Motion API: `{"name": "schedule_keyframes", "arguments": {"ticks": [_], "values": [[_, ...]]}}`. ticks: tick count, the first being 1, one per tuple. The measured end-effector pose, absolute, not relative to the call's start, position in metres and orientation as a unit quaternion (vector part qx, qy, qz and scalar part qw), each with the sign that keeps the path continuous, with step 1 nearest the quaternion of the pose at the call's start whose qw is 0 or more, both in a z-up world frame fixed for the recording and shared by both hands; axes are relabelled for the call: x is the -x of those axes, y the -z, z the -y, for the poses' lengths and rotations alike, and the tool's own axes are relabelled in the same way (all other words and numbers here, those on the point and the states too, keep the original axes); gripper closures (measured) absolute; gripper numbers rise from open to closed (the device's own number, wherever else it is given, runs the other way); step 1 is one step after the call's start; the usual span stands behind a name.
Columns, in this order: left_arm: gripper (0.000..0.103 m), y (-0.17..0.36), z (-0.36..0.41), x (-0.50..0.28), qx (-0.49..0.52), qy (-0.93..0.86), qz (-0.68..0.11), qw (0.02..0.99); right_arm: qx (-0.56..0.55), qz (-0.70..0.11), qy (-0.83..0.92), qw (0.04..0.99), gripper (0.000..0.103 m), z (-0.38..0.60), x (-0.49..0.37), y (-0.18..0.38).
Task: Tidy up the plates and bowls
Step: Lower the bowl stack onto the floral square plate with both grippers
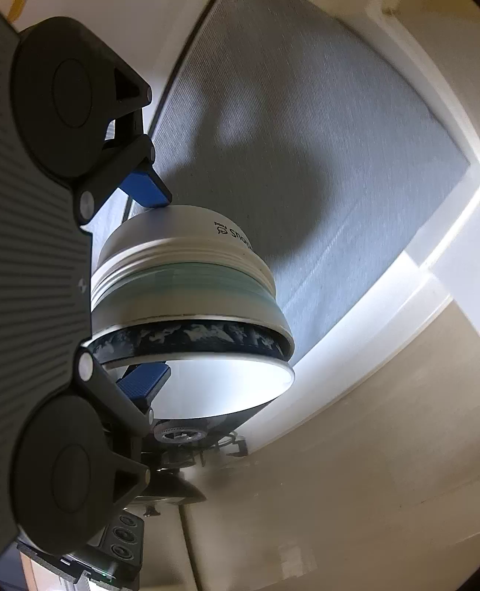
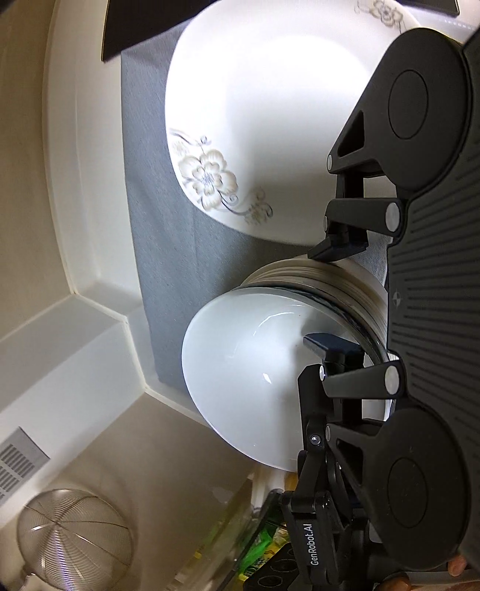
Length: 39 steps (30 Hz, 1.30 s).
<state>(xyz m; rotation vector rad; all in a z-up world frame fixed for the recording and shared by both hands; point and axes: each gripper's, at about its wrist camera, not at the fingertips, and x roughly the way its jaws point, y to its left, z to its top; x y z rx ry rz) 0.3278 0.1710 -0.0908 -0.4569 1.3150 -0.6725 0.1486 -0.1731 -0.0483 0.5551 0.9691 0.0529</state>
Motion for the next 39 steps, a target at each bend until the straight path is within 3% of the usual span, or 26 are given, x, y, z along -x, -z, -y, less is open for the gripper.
{"name": "schedule_keyframes", "arguments": {"ticks": [39], "values": [[0.01,0.096,-0.123,-0.347,0.133,0.381,-0.623,0.67,-0.314,-0.44,0.099,0.835,0.059,0.3,-0.098,0.058]]}}
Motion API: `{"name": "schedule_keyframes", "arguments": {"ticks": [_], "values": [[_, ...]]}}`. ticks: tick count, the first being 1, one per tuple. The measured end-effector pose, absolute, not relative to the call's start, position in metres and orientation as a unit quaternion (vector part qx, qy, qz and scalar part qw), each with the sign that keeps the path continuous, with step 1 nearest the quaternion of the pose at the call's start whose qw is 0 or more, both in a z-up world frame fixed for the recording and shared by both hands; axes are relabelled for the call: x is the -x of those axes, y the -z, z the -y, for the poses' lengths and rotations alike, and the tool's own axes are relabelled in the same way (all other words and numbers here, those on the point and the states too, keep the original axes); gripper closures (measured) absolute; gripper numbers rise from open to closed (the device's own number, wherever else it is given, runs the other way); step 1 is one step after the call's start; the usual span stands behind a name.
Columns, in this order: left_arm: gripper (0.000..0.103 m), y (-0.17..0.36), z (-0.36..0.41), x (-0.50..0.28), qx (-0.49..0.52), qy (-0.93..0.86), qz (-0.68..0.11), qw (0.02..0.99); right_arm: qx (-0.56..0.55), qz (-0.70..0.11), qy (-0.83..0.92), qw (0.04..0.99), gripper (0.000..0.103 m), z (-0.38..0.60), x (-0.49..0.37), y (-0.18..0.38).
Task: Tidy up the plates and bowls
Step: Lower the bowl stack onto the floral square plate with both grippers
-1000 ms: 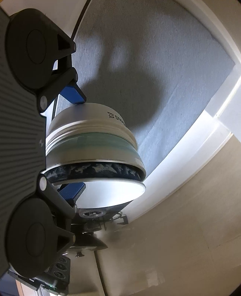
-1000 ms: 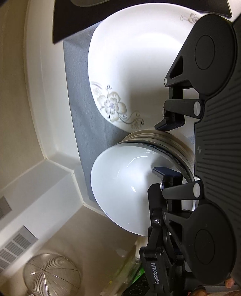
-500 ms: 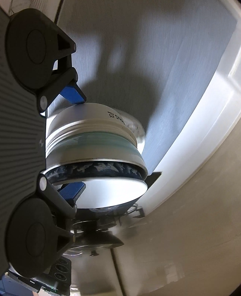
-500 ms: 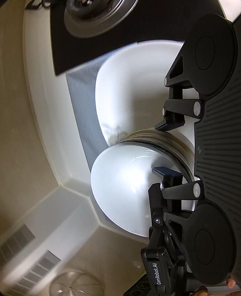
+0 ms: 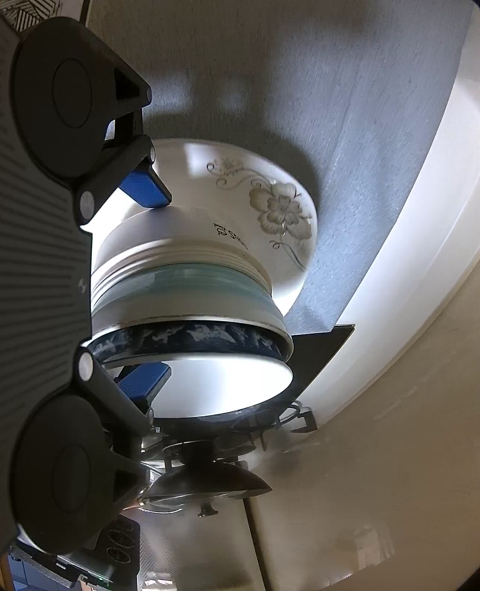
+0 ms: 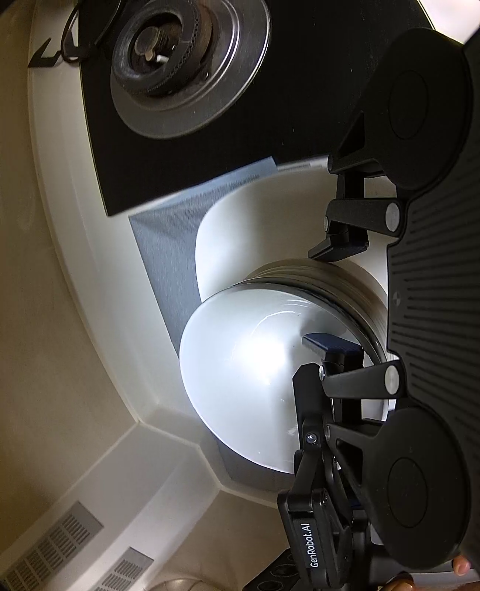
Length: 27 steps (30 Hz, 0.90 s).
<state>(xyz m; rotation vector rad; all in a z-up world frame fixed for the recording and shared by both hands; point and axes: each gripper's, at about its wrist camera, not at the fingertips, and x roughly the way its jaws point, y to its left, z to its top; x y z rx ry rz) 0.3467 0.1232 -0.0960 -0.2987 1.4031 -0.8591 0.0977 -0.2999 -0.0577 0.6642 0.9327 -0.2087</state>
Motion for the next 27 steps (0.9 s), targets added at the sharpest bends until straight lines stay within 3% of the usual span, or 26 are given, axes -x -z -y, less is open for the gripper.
{"name": "schedule_keyframes", "arguments": {"ticks": [20,24,27], "values": [[0.01,0.102,-0.085,-0.335,0.114,0.354,-0.631,0.68,-0.293,-0.453,0.097,0.837,0.062,0.306,-0.101,0.07],[0.0,0.094,-0.081,-0.332,0.102,0.346,-0.624,0.693,-0.297,-0.447,0.104,0.838,0.062,0.305,-0.099,0.068],[0.001,0.085,-0.08,-0.327,0.086,0.349,-0.611,0.705,-0.294,-0.437,0.111,0.843,0.062,0.305,-0.096,0.064]]}}
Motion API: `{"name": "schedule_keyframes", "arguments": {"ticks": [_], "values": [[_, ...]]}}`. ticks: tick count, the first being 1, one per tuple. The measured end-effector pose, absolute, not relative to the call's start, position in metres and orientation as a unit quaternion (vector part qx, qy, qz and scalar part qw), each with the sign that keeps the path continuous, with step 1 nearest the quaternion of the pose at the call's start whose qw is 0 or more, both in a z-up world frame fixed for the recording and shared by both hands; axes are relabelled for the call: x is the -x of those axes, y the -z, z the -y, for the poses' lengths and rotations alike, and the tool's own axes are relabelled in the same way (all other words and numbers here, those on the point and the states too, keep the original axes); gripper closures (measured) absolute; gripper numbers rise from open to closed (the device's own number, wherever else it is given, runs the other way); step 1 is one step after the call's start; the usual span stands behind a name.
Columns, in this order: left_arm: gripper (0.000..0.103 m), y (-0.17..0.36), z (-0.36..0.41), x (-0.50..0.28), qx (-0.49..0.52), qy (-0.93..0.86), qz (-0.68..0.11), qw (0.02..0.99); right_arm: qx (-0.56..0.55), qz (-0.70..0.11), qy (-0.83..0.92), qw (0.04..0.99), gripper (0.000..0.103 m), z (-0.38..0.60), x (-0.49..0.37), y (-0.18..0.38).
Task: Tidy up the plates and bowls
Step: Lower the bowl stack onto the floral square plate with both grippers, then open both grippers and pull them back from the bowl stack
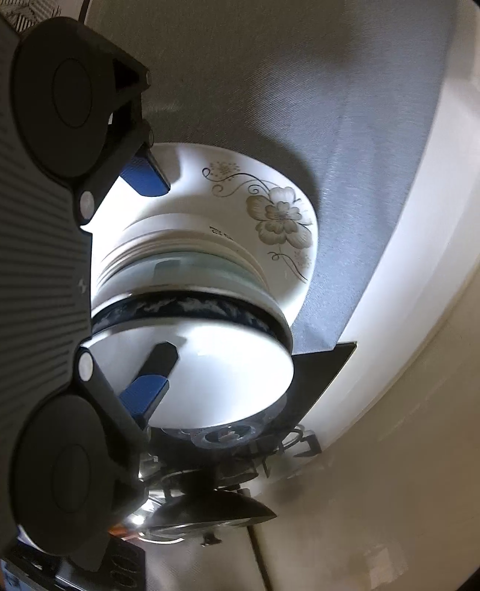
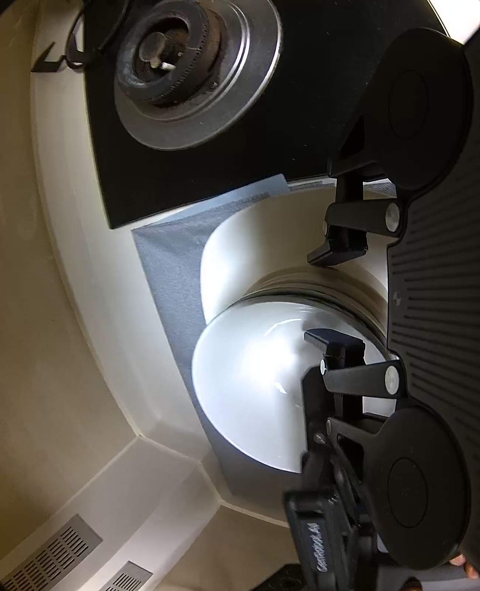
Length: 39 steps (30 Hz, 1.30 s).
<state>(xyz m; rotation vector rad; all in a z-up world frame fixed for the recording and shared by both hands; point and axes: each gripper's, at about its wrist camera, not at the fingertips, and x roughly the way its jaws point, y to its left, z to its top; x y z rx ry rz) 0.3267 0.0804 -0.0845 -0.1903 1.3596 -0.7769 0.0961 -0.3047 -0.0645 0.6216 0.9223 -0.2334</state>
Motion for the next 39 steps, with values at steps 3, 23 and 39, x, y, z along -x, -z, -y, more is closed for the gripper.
{"name": "schedule_keyframes", "arguments": {"ticks": [3,23,39], "values": [[0.0,0.074,-0.078,-0.32,0.067,0.346,-0.597,0.721,-0.272,-0.424,0.12,0.855,0.05,0.3,-0.093,0.056],[0.0,0.011,-0.121,-0.234,-0.142,0.31,-0.427,0.837,-0.181,-0.371,0.192,0.89,0.018,0.243,-0.025,0.013],[0.0,0.014,-0.134,-0.183,-0.167,0.245,-0.421,0.857,-0.156,-0.34,0.203,0.905,0.013,0.208,0.035,0.004]]}}
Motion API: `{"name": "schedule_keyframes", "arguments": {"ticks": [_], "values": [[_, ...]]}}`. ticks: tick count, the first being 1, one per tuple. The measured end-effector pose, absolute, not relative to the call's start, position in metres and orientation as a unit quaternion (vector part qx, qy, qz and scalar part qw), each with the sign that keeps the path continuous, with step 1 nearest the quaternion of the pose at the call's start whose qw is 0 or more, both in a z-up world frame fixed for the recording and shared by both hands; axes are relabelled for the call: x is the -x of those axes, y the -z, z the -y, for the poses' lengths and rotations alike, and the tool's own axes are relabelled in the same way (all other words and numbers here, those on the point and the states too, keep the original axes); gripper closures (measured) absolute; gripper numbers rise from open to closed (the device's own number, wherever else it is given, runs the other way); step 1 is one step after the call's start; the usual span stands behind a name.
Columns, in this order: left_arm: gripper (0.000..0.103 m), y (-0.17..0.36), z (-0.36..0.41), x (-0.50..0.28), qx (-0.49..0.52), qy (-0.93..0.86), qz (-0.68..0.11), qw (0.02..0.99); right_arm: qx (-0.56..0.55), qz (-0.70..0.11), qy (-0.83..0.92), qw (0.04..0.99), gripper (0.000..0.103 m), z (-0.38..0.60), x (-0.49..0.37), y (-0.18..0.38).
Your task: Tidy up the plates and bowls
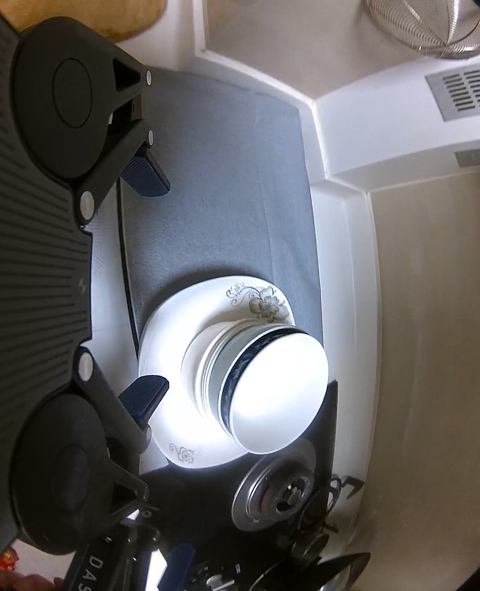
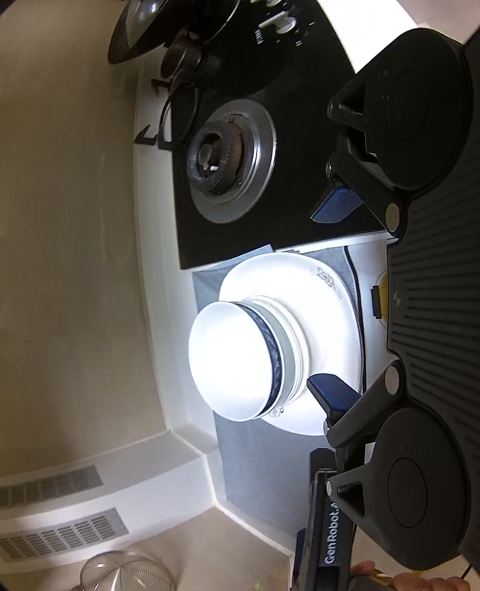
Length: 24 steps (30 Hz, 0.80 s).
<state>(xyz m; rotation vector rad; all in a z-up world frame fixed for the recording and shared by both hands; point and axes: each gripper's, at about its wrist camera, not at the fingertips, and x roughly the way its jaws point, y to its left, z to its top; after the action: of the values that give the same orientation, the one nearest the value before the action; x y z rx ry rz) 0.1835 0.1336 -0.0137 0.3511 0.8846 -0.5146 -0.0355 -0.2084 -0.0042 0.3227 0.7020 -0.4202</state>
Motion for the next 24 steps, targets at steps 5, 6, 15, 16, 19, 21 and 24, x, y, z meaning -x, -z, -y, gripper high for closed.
{"name": "schedule_keyframes", "arguments": {"ticks": [5,6,15,16,19,21,24], "values": [[0.0,0.01,-0.121,-0.161,-0.194,0.199,-0.393,0.877,-0.123,-0.333,0.16,0.921,0.013,0.216,0.044,-0.006],[0.0,0.009,-0.119,-0.155,-0.19,0.191,-0.388,0.881,-0.117,-0.334,0.152,0.923,0.013,0.217,0.047,-0.008],[0.0,0.012,-0.106,-0.124,-0.189,0.135,-0.423,0.876,-0.104,-0.345,0.082,0.929,0.012,0.233,0.066,-0.008],[0.0,0.013,-0.107,-0.121,-0.184,0.131,-0.428,0.875,-0.105,-0.345,0.077,0.929,0.012,0.233,0.068,-0.007],[0.0,0.013,-0.112,-0.113,-0.173,0.117,-0.435,0.876,-0.104,-0.346,0.064,0.93,0.012,0.236,0.072,-0.008],[0.0,0.012,-0.114,-0.108,-0.173,0.11,-0.434,0.877,-0.103,-0.347,0.057,0.93,0.012,0.236,0.074,-0.008],[0.0,0.011,-0.115,-0.103,-0.177,0.108,-0.428,0.88,-0.1,-0.349,0.049,0.93,0.012,0.233,0.076,-0.008]]}}
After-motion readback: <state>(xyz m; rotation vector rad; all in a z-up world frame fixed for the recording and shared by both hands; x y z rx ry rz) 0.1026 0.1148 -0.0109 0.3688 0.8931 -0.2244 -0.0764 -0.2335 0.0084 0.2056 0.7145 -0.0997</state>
